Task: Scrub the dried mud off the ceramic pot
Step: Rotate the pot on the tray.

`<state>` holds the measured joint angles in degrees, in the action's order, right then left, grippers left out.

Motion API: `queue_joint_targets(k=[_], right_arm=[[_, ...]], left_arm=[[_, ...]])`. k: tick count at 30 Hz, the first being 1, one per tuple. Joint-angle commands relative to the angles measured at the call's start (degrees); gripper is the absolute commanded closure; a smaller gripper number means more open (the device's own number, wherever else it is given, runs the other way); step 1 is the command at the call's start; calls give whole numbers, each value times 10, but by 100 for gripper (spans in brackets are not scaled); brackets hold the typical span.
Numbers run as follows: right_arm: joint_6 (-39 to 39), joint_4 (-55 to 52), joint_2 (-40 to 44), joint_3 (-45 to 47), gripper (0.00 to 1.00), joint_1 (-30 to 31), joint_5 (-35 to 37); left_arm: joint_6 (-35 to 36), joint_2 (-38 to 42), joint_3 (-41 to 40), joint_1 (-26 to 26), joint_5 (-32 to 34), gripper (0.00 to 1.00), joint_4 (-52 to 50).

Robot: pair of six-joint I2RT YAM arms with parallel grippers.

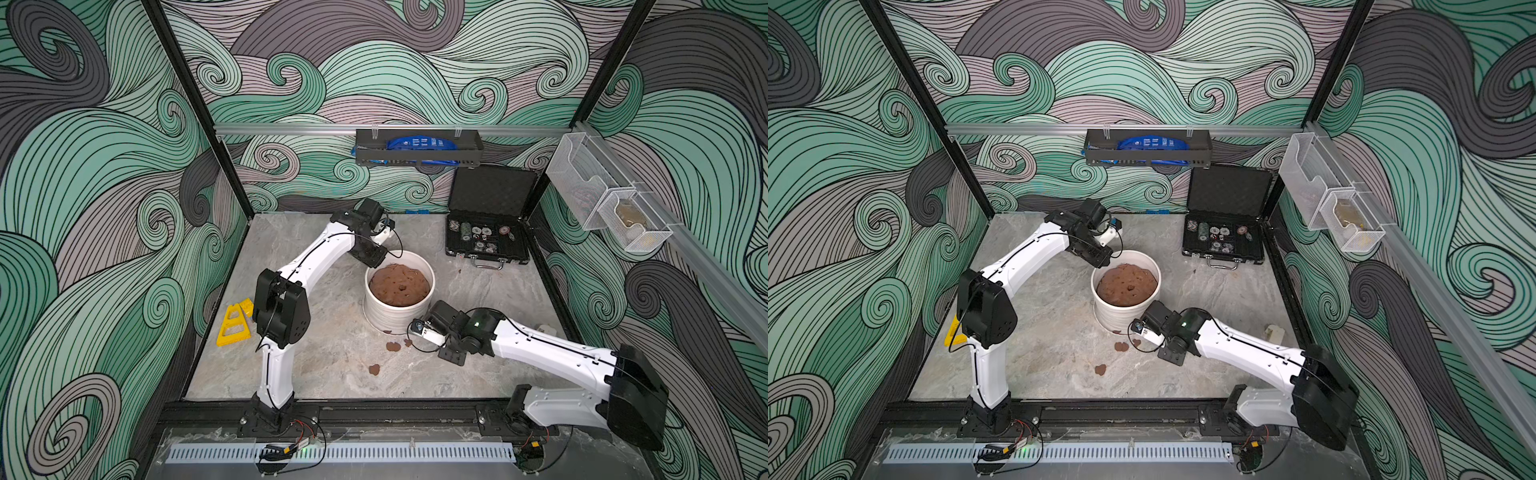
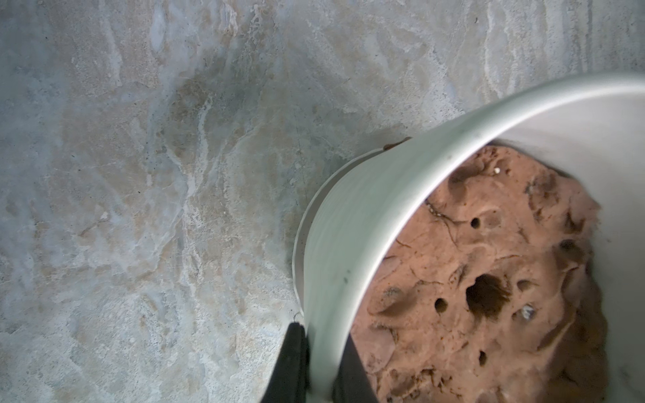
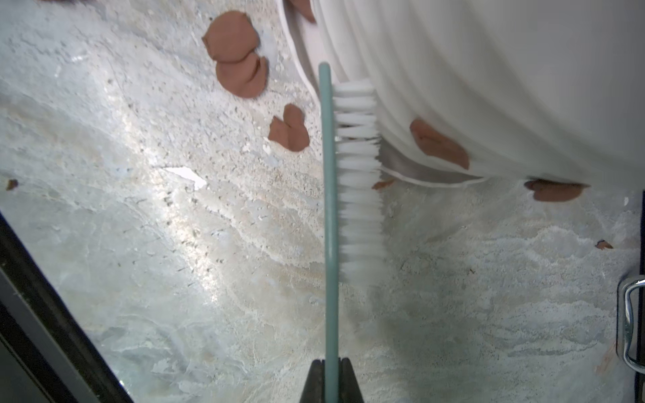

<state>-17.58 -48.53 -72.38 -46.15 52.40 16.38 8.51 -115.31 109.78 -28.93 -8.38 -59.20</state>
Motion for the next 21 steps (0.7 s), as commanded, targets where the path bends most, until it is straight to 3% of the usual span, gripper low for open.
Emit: queue_joint_targets(k=[1,10,18,21], right_arm=[[16,-36,15,-23,100,23,-8],[-1,-14,63,-50,100,21,-68],[-5,23,84,-49,100,2,-95],[-4,25,86,-45,100,1,-97]], left_arm=[[-7,-24,11,3,-91,99,23],[-18,-5,19,3,-104,92,30],[-35,33,18,3,-87,69,57],[-48,48,17,3,-81,55,64]])
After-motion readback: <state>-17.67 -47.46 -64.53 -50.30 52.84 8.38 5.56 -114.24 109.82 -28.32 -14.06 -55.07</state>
